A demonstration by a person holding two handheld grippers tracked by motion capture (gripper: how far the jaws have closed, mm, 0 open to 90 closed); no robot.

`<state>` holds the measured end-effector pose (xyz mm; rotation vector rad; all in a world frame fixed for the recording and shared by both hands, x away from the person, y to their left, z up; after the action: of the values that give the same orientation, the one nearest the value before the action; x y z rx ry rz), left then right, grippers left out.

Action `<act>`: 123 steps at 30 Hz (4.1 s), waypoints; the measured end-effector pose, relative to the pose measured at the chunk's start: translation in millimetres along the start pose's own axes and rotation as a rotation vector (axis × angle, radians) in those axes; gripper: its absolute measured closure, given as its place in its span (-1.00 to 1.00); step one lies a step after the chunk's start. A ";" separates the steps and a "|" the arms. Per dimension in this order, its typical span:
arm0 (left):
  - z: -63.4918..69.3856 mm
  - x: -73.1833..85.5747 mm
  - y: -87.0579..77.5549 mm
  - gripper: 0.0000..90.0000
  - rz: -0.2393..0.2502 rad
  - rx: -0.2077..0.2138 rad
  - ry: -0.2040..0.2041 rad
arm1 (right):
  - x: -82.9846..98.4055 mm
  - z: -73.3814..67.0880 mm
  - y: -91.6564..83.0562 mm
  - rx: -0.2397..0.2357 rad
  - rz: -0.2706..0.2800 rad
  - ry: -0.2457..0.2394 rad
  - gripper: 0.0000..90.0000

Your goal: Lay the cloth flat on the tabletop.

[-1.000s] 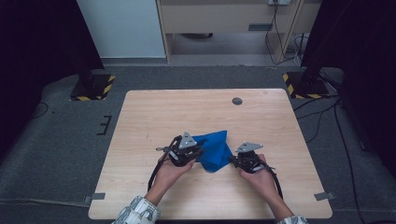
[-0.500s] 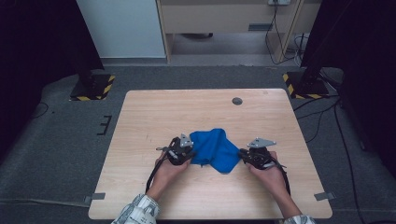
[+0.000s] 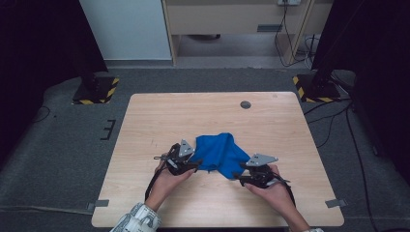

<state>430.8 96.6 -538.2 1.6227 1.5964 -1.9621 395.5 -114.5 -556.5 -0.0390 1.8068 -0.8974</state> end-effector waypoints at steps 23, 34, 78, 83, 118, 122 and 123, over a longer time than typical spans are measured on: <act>36.0 -5.9 27.3 0.30 -0.018 0.060 0.113 | 8.5 -16.2 12.4 -0.082 -0.068 -0.059 0.90; 26.7 -15.0 21.0 0.96 0.013 0.072 0.079 | 8.7 -12.0 9.3 -0.075 -0.078 -0.060 1.00; -62.6 52.3 5.1 0.71 -0.143 -0.112 -0.079 | 8.4 34.5 11.9 0.052 -0.026 0.048 0.52; -62.1 49.6 -7.2 0.35 -0.100 -0.120 -0.106 | 3.5 25.1 -11.2 0.036 0.036 0.041 0.21; -20.3 54.9 -38.4 0.15 -0.048 -0.006 0.032 | 14.1 9.5 0.4 -0.007 -0.020 -0.044 0.68; -20.5 55.3 -37.3 0.12 -0.050 -0.003 0.029 | 13.9 7.6 5.4 -0.008 -0.018 -0.042 0.28; -20.3 55.5 -36.8 0.11 -0.052 -0.003 0.031 | 14.0 7.0 7.7 -0.011 -0.023 -0.042 0.23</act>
<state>396.5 154.6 -555.5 1.6350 1.6683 -1.9681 398.1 -118.8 -573.3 -0.0851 1.7755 -0.8970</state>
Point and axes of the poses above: each handheld gripper's, and its own axes: y roughly forward along the jaws, x roughly out of its underside, z roughly to its right, the point moved 7 cm from there along y, roughly forward along the jaws, and after that the axes turned 8 degrees about -x, right-handed, at the moved point
